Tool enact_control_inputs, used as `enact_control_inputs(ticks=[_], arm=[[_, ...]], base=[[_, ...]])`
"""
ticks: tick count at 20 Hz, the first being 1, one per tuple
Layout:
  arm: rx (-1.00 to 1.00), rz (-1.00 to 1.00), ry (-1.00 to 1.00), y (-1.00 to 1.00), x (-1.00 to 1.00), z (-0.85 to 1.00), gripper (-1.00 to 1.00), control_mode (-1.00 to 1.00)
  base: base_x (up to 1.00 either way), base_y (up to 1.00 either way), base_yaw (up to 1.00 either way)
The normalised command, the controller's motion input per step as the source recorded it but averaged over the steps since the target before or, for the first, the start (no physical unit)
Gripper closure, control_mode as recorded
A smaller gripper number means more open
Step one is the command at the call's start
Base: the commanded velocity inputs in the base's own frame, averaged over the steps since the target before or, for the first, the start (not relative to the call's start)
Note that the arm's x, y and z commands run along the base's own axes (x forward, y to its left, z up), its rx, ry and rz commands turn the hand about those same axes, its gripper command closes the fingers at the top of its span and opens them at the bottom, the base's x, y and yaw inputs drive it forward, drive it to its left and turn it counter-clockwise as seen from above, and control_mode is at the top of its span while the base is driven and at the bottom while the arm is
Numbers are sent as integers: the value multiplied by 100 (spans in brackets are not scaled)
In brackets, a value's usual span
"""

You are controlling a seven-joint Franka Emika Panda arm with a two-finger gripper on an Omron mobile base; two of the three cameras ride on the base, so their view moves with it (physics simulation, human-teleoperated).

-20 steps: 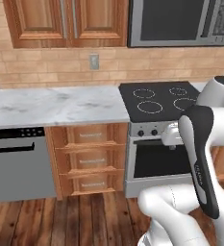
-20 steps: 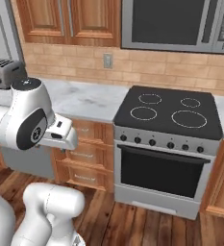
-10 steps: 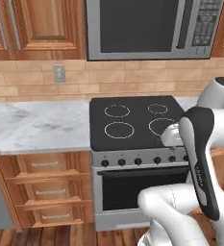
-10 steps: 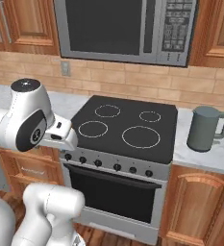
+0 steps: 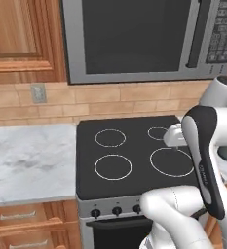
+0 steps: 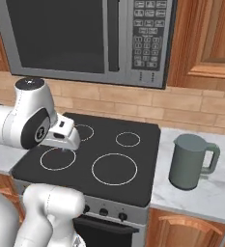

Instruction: Navigate to the stove.

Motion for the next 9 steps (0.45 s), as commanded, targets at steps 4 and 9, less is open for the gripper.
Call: enact_control_inputs(ticks=[4,9], arm=[[0,0,0,0,0,0,-100,100],[0,0,0,0,0,0,-100,100]], base=[[100,-2,-23],[100,0,-43]])
